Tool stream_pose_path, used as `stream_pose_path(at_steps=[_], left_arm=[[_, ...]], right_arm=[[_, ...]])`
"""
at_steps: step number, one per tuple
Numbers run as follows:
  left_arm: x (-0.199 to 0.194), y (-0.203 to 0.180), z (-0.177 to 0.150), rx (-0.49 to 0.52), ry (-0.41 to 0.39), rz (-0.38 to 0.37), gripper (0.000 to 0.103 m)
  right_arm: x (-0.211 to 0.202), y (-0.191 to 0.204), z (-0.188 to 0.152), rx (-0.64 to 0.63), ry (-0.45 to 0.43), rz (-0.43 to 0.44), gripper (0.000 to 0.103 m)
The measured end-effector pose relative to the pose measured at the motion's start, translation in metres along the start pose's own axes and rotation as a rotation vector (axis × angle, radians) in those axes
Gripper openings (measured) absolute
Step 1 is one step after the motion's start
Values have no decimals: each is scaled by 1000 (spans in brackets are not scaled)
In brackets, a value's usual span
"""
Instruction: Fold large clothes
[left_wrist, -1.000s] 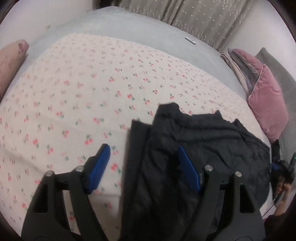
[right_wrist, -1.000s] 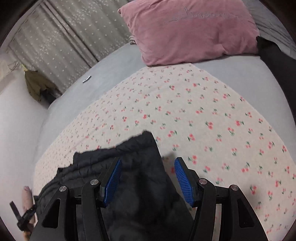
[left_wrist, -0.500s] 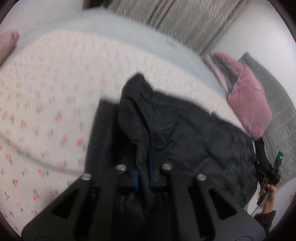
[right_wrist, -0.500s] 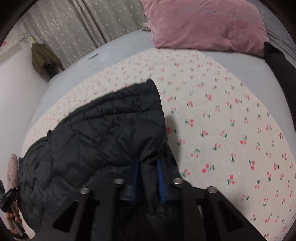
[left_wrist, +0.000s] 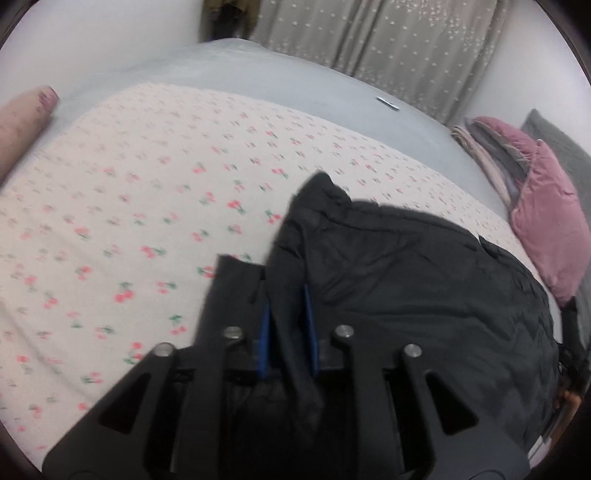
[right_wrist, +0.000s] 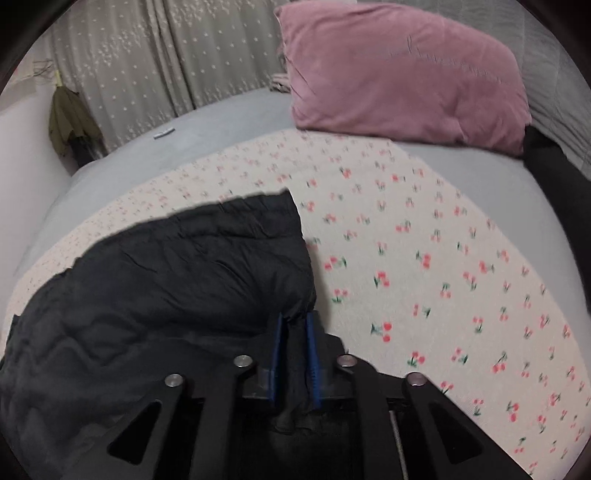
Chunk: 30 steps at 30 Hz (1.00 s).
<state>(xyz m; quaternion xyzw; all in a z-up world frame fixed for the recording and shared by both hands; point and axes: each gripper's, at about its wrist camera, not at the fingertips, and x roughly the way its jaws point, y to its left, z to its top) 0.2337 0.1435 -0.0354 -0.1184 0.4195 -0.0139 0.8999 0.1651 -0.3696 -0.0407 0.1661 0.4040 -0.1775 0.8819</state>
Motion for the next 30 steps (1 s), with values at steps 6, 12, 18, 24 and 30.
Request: stream_pose_path(at_steps=[6, 12, 18, 24, 30], left_arm=[[-60, -59, 7, 121, -163, -89, 49], [-30, -129, -27, 277, -51, -170, 55], [-5, -112, -41, 327, -18, -41, 55], [-6, -33, -33, 205, -7, 71, 55], [-10, 22, -34, 23, 49, 95, 70]], right_arm=[[-65, 32, 10, 31, -135, 8, 38], [-87, 178, -37, -331, -138, 217, 67], [-53, 217, -80, -517, -76, 176, 67], [-29, 105, -41, -263, -40, 101, 67], [-22, -25, -24, 73, 5, -74, 67]])
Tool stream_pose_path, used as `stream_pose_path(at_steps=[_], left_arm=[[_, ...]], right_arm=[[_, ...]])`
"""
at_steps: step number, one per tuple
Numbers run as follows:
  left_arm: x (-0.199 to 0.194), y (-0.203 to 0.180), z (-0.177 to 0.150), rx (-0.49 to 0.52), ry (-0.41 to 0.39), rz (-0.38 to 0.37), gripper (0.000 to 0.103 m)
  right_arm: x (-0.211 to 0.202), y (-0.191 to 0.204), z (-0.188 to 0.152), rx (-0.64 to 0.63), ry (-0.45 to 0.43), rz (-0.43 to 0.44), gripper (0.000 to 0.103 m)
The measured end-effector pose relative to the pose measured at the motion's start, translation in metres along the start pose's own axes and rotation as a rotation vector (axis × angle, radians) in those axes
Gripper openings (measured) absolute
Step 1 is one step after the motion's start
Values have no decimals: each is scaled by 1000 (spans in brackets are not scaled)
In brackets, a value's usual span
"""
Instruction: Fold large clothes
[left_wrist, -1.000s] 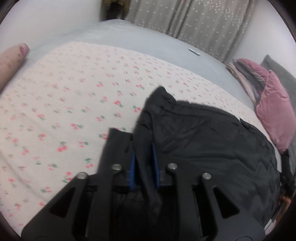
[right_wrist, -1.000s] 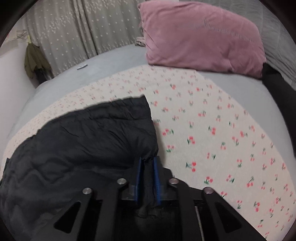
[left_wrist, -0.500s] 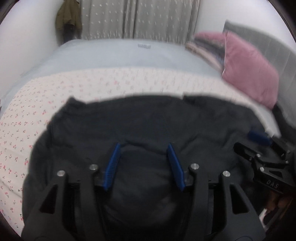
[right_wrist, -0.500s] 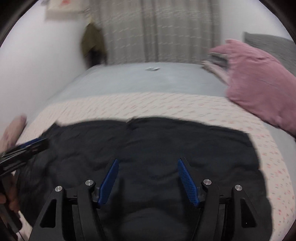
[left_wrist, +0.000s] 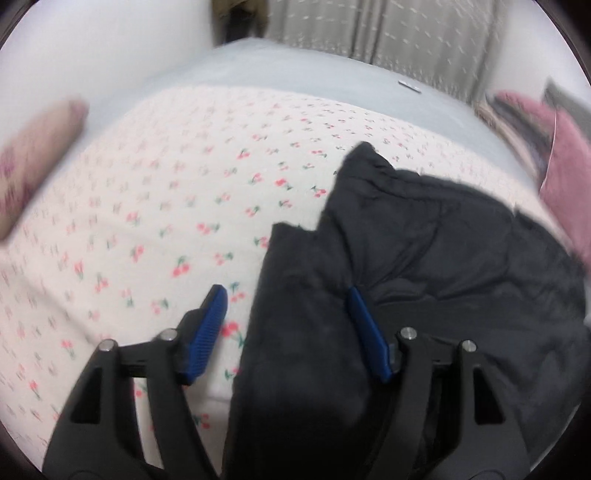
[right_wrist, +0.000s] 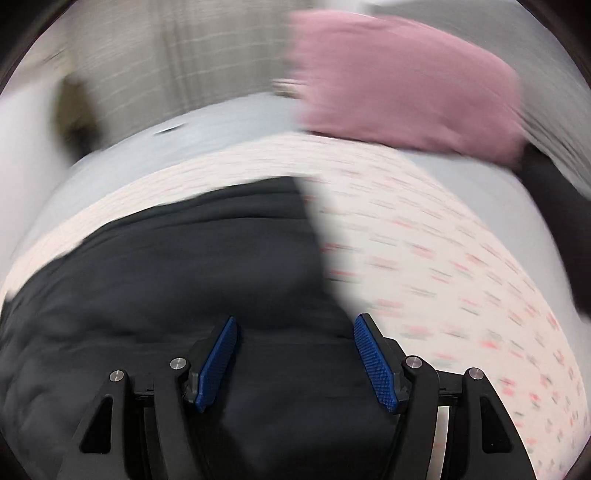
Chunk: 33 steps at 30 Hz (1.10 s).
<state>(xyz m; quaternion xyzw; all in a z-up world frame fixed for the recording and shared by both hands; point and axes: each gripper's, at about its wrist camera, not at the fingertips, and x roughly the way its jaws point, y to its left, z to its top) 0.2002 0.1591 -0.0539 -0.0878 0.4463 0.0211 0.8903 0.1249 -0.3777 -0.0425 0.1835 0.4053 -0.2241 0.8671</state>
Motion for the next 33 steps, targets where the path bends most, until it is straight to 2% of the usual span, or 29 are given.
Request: stream_pose_path(at_steps=[2, 3, 6, 10, 12, 14, 18, 21, 24, 26, 30, 33], left_arm=[[-13, 5, 0, -35, 18, -6, 70], [-21, 5, 0, -41, 21, -15, 71], [-49, 2, -7, -77, 17, -77, 87], [-68, -14, -18, -96, 66, -174, 97], [-71, -16, -28, -116, 132, -211, 97], [-73, -16, -36, -138, 165, -237, 97], [-88, -18, -56, -148, 164, -227, 97], [-97, -15, -68, -147, 182, -224, 99], [-98, -5, -84, -205, 211, -253, 100], [-93, 3, -94, -248, 231, -289, 100], [-79, 9, -109, -302, 258, -312, 100], [-62, 9, -116, -367, 273, -350, 100]], right_arm=[[-4, -28, 4, 89, 24, 40, 67], [-13, -34, 6, 104, 18, 30, 67], [-44, -27, 11, 69, -43, 25, 69], [-81, 1, 8, -33, -82, 96, 72], [-88, 17, 5, -91, -81, 109, 73], [-92, 35, -4, -115, -60, 138, 74], [-105, 68, -22, -164, -6, 195, 74], [-107, 99, -39, -241, 20, 191, 74], [-107, 125, -54, -312, 42, 174, 75], [-108, 139, -64, -359, 33, 164, 75], [-108, 165, -84, -440, 32, 156, 75], [-107, 179, -96, -465, 39, 185, 75]])
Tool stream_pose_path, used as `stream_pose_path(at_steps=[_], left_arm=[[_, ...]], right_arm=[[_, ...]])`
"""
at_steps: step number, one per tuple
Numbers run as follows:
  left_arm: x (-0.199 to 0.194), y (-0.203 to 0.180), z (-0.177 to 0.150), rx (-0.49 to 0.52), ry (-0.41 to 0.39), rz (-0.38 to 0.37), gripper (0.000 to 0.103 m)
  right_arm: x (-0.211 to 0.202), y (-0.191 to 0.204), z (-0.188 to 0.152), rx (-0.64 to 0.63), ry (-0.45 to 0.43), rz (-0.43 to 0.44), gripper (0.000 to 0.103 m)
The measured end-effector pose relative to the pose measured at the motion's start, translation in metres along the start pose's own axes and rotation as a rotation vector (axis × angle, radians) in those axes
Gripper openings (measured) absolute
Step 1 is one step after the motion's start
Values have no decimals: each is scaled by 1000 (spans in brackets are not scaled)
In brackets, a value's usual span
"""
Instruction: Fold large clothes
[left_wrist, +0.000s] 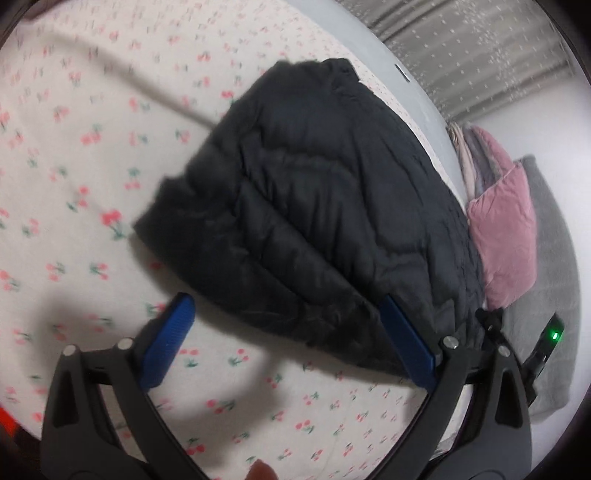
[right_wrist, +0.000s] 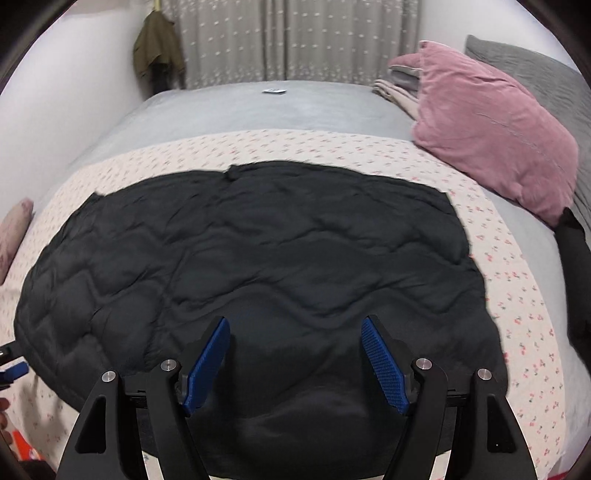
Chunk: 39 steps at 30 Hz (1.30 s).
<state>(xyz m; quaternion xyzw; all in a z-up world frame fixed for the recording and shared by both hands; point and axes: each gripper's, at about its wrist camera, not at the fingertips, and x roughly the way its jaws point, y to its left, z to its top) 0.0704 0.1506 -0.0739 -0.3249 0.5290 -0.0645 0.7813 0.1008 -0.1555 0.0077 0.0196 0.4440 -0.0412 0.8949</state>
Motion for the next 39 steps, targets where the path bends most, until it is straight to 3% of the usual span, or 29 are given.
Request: stream_pose_path(at_steps=[10, 13, 15, 18, 20, 25, 27, 32, 35, 39], left_arm=[[19, -9, -11, 25, -68, -11, 102], [18, -1, -4, -56, -85, -135, 102], [24, 10, 2, -148, -87, -273, 102], [31, 9, 8, -182, -117, -326, 102], [35, 4, 9, -176, -139, -325, 95], [42, 0, 18, -195, -193, -342, 33], [28, -8, 22, -161, -234, -337, 25], [-37, -27, 24, 6, -429, -248, 21], [-69, -33, 22, 104, -516, -172, 21], [-100, -40, 20, 198, -604, -145, 21]], right_arm=[[18, 30, -10, -91, -3, 3, 77], [22, 30, -11, -85, -1, 15, 81], [23, 29, -11, -84, 0, 19, 81], [23, 29, -10, -79, -4, 29, 82], [23, 29, -9, -68, -8, 41, 82], [18, 24, -5, -9, -41, 84, 82], [14, 22, -4, 20, -62, 107, 82], [-4, 24, 3, 52, -131, 169, 80], [-12, 35, 5, 38, -163, 254, 64], [-11, 66, 6, -1, -150, 432, 48]])
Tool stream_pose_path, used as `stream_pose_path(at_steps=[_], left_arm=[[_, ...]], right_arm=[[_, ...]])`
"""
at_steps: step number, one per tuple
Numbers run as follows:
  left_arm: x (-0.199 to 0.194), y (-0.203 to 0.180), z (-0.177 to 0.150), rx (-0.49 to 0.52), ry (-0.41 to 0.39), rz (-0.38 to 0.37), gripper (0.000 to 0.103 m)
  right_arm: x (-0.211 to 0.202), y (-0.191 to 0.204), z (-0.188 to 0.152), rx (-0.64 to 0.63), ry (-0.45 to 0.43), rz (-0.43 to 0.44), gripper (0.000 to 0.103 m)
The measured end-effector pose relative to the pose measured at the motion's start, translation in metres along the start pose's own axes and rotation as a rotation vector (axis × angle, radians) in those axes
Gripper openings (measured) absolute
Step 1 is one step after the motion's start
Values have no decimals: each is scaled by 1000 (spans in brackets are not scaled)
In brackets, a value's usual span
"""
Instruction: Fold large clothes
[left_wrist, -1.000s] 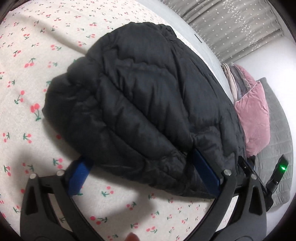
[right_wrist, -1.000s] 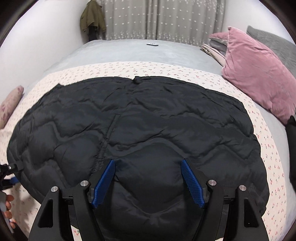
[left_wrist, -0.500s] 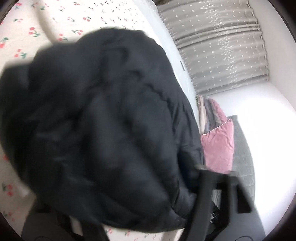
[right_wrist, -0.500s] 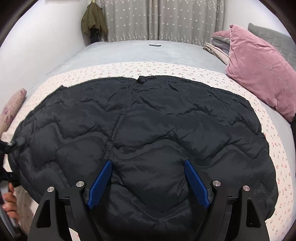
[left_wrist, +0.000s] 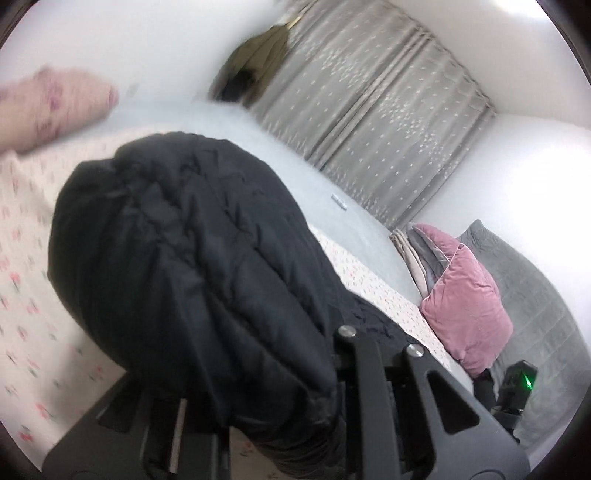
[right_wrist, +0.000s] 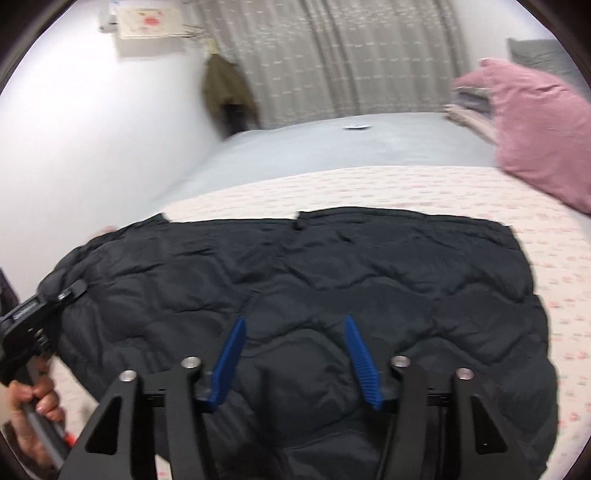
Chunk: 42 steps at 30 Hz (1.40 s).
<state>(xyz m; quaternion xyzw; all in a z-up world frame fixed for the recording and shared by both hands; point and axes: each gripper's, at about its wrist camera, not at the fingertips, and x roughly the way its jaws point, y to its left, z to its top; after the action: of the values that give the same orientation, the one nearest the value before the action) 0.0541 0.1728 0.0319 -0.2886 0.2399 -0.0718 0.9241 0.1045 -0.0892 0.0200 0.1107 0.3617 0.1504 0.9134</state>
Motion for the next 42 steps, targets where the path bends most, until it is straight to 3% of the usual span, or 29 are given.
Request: stream_pose_path(at_steps=[3, 5, 9, 11, 17, 19, 21, 23, 26, 29, 31, 36, 38, 42], left_arm=[[0, -19, 6, 86, -35, -25, 21], [3, -30, 5, 133, -37, -58, 21], [10, -73, -10, 289, -28, -139, 22], [6, -85, -16, 342, -26, -186, 23], [19, -135, -43, 478, 23, -331, 28], [29, -147, -55, 518, 59, -357, 30], [41, -158, -68, 558, 103, -374, 31], [53, -168, -81, 601, 150, -383, 32], [72, -179, -103, 688, 234, -393, 35], [85, -183, -123, 798, 318, -402, 43], [87, -186, -138, 888, 366, -418, 54], [85, -190, -164, 1117, 396, -427, 72], [82, -194, -169, 1156, 401, -430, 75], [71, -192, -165, 1191, 419, -457, 76]], right_arm=[[25, 18, -6, -12, 75, 94, 39], [50, 26, -13, 5, 174, 165, 37], [90, 27, -27, 60, 274, 214, 32], [99, 20, -29, 102, 288, 237, 27], [84, -7, -12, 186, 341, 281, 27], [61, -27, 0, 211, 281, 275, 29], [36, -61, 9, 275, 200, 241, 37], [15, -98, 10, 372, 130, 204, 63], [-6, -143, 7, 470, 81, 167, 64], [-24, -180, 0, 538, 59, 145, 64], [-37, -195, -4, 556, 48, 125, 64], [-59, -216, 0, 588, 15, 78, 64], [-73, -217, 6, 599, -37, 65, 64], [-88, -201, 24, 556, -129, 188, 64]])
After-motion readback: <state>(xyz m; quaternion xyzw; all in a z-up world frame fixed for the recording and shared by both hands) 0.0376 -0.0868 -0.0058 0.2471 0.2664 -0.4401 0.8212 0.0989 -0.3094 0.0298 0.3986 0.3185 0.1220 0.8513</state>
